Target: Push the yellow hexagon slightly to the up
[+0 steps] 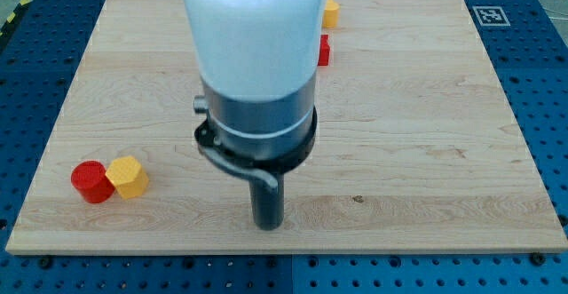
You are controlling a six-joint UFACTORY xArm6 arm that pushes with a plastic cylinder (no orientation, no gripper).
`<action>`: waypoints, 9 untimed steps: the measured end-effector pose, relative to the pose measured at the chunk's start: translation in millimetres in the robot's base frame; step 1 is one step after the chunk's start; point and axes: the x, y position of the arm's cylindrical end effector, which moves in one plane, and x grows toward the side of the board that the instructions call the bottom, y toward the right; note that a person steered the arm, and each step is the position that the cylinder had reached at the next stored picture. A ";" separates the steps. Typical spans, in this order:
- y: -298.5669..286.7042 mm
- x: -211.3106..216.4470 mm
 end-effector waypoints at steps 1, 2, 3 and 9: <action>-26.1 11.7; -59.0 -2.6; -98.1 -6.0; -145.6 -50.5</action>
